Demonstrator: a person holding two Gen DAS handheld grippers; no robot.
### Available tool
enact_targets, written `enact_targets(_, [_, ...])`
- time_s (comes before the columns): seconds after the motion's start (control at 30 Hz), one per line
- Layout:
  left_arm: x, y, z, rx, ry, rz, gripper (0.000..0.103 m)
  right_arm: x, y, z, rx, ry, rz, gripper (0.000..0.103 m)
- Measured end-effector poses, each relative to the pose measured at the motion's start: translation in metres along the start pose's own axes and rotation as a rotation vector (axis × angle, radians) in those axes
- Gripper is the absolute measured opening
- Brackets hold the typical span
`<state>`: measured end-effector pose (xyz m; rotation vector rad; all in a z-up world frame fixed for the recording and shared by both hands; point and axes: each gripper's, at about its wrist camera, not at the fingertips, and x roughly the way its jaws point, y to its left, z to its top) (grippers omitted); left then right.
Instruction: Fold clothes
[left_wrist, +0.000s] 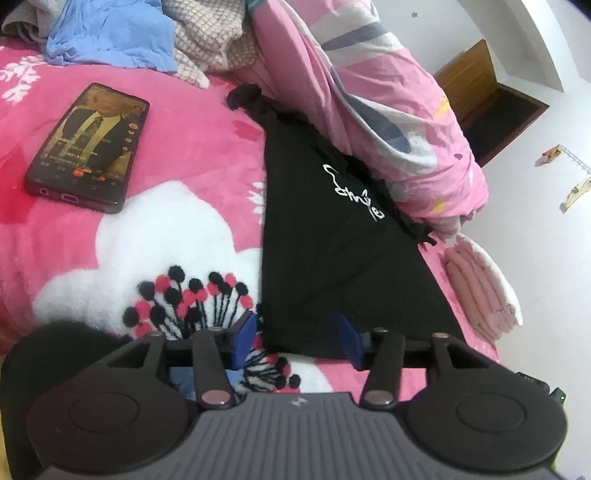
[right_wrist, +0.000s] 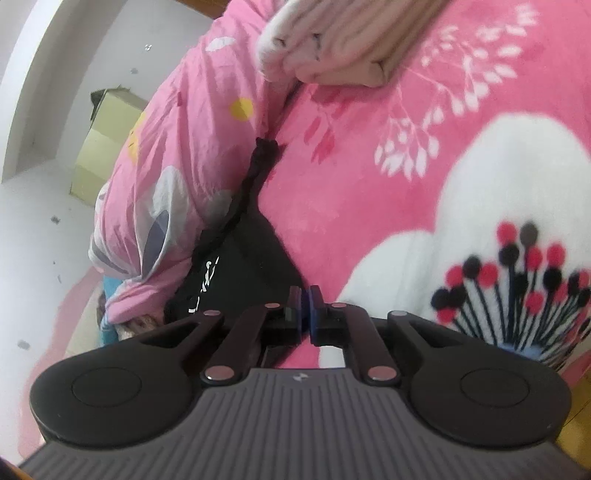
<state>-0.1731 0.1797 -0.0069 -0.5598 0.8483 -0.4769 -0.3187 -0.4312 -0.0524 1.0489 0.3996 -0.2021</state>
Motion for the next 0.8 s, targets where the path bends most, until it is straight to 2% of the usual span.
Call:
enact_targets(0.07, [0.004,0.000,0.001,0.000,0.009,-0.001,0.051,0.001,0.003,0.002,-0.018,0.008,-0.004,0.010])
enact_targets(0.17, [0.013,-0.006,0.000,0.025,0.022,0.023,0.051,0.010,0.009,0.006,-0.059,0.024,-0.021,0.028])
enact_targets(0.3, [0.016,-0.014,-0.004,0.083,0.020,0.061,0.051,0.024,0.018,0.003,-0.155,0.062,-0.087,0.032])
enact_targets(0.4, [0.020,-0.017,-0.007,0.107,0.029,0.116,0.035,0.026,0.023,-0.001,-0.188,0.083,-0.088,0.033])
enact_targets(0.47, [0.022,-0.021,-0.008,0.139,0.029,0.153,0.020,0.027,0.026,-0.003,-0.210,0.097,-0.087,0.031])
enact_targets(0.53, [0.022,-0.023,-0.008,0.159,0.032,0.160,0.014,0.029,0.030,-0.005,-0.231,0.111,-0.087,0.021])
enact_targets(0.57, [0.022,-0.023,-0.009,0.167,0.031,0.161,0.010,0.029,0.031,-0.006,-0.242,0.118,-0.087,0.010])
enact_targets(0.73, [0.017,-0.031,-0.014,0.202,0.010,0.175,0.005,0.033,0.039,-0.012,-0.295,0.152,-0.085,0.003])
enact_targets(0.8, [0.011,-0.028,-0.006,0.143,0.002,0.115,0.005,0.027,0.035,-0.006,-0.198,0.148,-0.005,0.003])
